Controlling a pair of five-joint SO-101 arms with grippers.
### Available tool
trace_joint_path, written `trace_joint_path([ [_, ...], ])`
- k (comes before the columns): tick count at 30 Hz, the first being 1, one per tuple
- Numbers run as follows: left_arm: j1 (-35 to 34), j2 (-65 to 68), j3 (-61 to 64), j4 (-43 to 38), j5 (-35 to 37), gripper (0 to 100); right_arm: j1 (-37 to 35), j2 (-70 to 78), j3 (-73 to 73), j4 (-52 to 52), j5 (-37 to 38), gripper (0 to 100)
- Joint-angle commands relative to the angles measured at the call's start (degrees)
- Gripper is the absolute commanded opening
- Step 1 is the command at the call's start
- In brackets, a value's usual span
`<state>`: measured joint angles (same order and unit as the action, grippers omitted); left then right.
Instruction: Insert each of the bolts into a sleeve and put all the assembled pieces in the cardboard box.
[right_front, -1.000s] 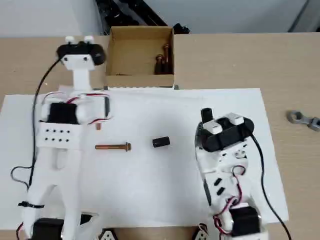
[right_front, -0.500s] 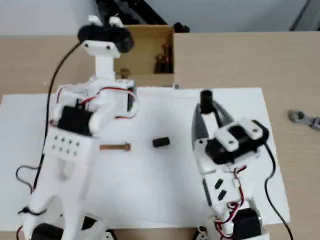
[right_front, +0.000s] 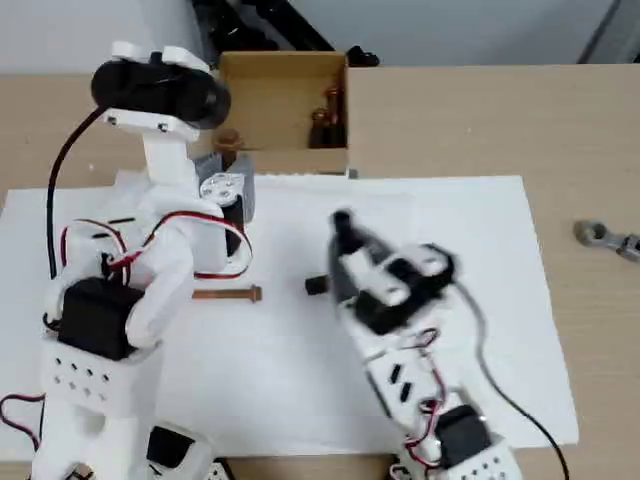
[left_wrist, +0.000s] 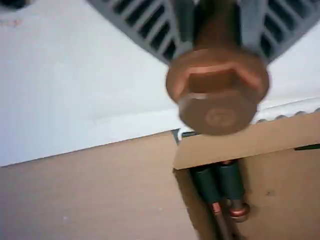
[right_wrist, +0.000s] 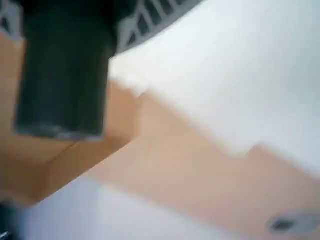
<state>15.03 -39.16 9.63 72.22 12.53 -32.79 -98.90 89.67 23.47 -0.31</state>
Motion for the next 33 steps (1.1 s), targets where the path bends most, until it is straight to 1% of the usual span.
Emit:
trace_joint_path([
  [1, 2.0, -2.0, -0.4, 0.0, 0.8, 0, -4.2, -0.9, 2.7, -2.5, -0.8, 0.1],
  [5, 1.9, -2.0, 0.4, -3.2, 4.5, 0, -4.3, -1.0, 1.8, -2.8, -0.9, 0.1],
  [7, 2.2, -2.0, 1.7, -5.0, 6.2, 0, -4.3, -1.0, 0.4, -2.4, -2.6, 0.1],
  [11, 1.9, -1.8, 6.5, -11.1, 10.5, 0, -4.3, -1.0, -2.5, -2.2, -3.3, 0.1],
  [15, 1.8, -2.1, 13.6, -17.0, 12.7, 0, -4.3, -1.0, -2.5, -1.8, -3.6, 0.1],
  [19, 1.9, -2.1, 16.8, -23.6, 13.5, 0, -4.3, -1.0, -1.5, -0.3, -3.7, 0.1],
  [22, 2.4, -2.1, 16.8, -23.9, 13.8, 0, -4.3, -1.0, -1.5, -0.7, -3.7, 0.1],
  [26, 2.5, -2.1, 16.5, -24.2, 16.7, 0, -4.4, -1.0, -1.2, -0.4, -3.7, 0.1],
  [33, 7.0, -2.1, 16.0, -23.8, 19.1, 0, -4.4, -1.0, -1.2, -0.5, -5.6, 0.1],
])
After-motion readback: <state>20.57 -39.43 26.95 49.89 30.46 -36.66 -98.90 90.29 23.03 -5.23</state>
